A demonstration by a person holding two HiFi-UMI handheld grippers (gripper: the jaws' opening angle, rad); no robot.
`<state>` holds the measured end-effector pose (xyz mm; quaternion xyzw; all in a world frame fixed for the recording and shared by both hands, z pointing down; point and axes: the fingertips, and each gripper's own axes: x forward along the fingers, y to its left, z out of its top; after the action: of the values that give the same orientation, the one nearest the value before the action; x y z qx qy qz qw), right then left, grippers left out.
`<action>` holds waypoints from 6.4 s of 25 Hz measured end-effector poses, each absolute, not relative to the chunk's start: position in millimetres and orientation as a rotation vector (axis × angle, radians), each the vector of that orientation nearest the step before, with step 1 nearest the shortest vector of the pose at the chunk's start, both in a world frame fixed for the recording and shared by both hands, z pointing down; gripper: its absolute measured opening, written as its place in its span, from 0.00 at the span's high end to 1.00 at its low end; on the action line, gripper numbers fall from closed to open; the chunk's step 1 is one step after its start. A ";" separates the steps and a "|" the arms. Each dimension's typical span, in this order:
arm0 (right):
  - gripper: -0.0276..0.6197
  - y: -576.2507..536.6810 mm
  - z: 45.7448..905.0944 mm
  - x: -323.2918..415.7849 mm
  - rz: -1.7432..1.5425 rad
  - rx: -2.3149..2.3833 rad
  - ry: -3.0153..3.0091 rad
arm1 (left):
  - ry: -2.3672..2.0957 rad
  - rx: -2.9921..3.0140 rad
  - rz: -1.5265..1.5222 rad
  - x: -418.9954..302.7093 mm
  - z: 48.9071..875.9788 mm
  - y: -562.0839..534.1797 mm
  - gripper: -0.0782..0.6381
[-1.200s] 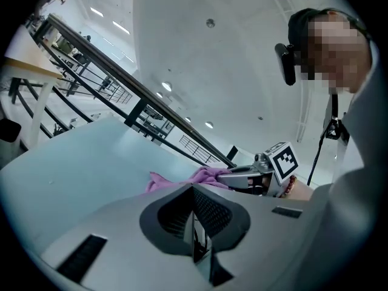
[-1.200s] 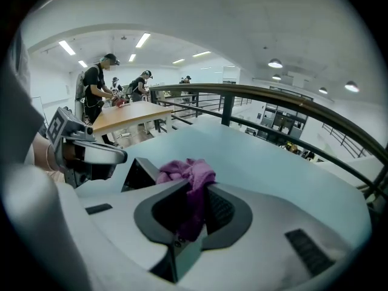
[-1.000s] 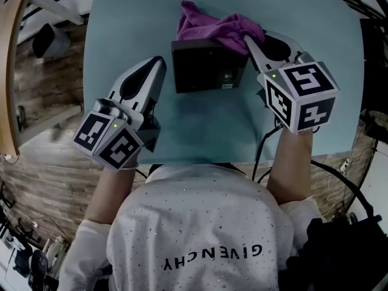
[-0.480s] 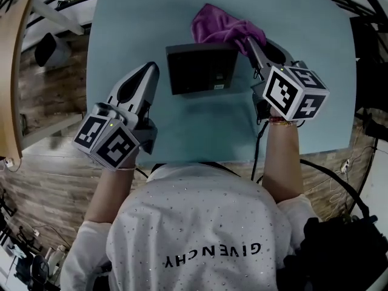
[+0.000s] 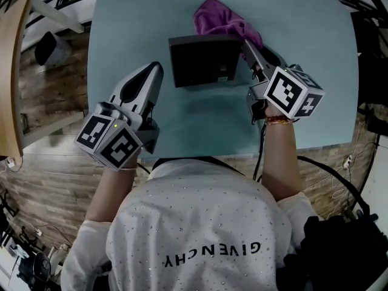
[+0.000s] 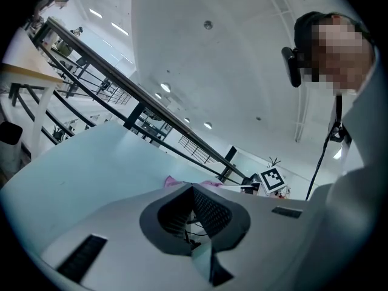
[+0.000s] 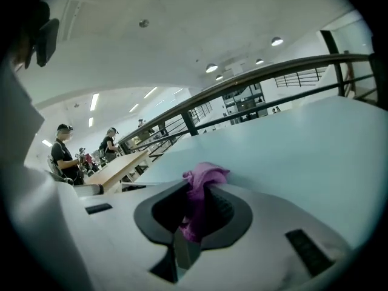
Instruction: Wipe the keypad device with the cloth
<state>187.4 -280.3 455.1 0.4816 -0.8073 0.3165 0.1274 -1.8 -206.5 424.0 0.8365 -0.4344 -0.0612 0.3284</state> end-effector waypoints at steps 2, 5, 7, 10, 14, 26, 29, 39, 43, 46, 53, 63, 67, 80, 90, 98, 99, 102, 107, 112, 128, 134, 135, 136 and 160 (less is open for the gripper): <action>0.89 -275.7 459.3 188.4 0.870 1.394 -2.323 | -1.132 2.186 -0.165 -2.8 425.0 -203.7 0.89; 0.89 -269.3 463.7 188.5 0.848 1.393 -2.310 | -1.104 2.193 -0.166 1.6 424.3 -197.6 0.89; 0.89 -263.4 468.0 188.5 0.865 1.393 -2.300 | -1.084 2.199 -0.167 6.3 422.4 -191.6 0.89; 0.89 -248.3 476.7 189.3 0.882 1.377 -2.261 | -1.062 2.205 -0.171 11.3 416.3 -182.2 0.89; 0.89 -227.8 484.2 184.1 0.887 1.347 -2.223 | -1.057 2.213 -0.171 8.4 409.9 -177.1 0.89; 0.89 -176.2 517.5 180.9 0.909 1.202 -2.080 | -1.053 2.213 -0.188 -1.3 404.9 -166.4 0.89; 0.89 -156.8 518.4 171.4 0.973 1.090 -2.057 | -1.064 2.219 -0.204 -8.0 397.7 -162.2 0.89; 0.89 -119.6 390.8 45.9 0.402 0.443 -2.509 | -1.177 2.210 -0.270 -37.9 367.5 -146.0 0.89; 0.89 -149.0 379.3 15.8 0.145 0.531 -2.510 | -1.250 2.204 -0.318 -52.6 353.5 -134.2 0.89; 0.89 -183.2 379.0 0.1 0.066 0.670 -2.512 | -1.302 2.179 -0.335 -66.8 350.7 -124.1 0.89; 0.89 -226.4 427.0 -2.1 0.013 0.871 -2.282 | -1.375 2.091 -0.383 -103.3 348.2 -105.7 0.89; 0.89 -195.7 465.3 9.4 0.079 0.825 -2.226 | -1.334 2.105 -0.342 -90.2 349.1 -97.5 0.89; 0.89 -176.9 484.1 11.2 0.236 0.828 -2.237 | -1.264 2.115 -0.306 -75.7 354.9 -96.8 0.89; 0.89 -128.3 531.4 40.0 0.482 0.806 -2.170 | -1.193 2.139 -0.295 -48.7 360.3 -104.4 0.89; 0.89 -171.5 287.5 40.8 0.255 0.928 -3.102 | -1.257 2.105 -0.237 -62.1 360.3 -94.6 0.89; 0.89 -202.0 382.6 35.2 0.320 0.986 -2.703 | -1.278 2.169 -0.117 -54.9 365.5 -107.1 0.89; 0.89 -202.5 393.1 32.1 0.340 0.973 -2.688 | -1.276 2.173 -0.109 -52.8 367.2 -109.0 0.89; 0.89 -204.7 419.0 27.0 0.383 0.958 -2.637 | -1.273 2.199 -0.046 -47.8 373.3 -112.2 0.89; 0.89 -213.4 433.3 52.1 0.425 1.045 -2.571 | -1.236 2.134 -0.092 -48.0 378.5 -121.9 0.89; 0.89 -220.2 439.1 93.2 0.461 1.151 -2.545 | -1.198 2.078 -0.164 -40.0 386.3 -134.3 0.89; 0.89 -232.3 443.4 183.9 0.645 1.463 -2.437 | -1.138 2.118 -0.173 -18.0 381.8 -153.6 0.89; 0.89 -231.2 407.2 143.3 0.670 1.324 -2.617 | -1.185 2.117 -0.208 -35.3 369.9 -157.6 0.89; 0.89 -227.7 404.2 127.4 0.695 1.257 -2.659 | -1.192 2.115 -0.220 -37.9 369.4 -157.9 0.89; 0.89 -222.6 403.6 109.9 0.716 1.184 -2.691 | -1.198 2.113 -0.231 -40.1 369.1 -158.0 0.89; 0.89 -216.6 458.1 128.0 0.759 1.179 -2.485 | -1.181 2.111 -0.247 -42.9 378.2 -164.1 0.89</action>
<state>128.0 -216.6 458.1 0.4089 -0.8620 0.2631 0.1435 -42.9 -164.1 378.2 0.8140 -0.4555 -0.0951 0.3476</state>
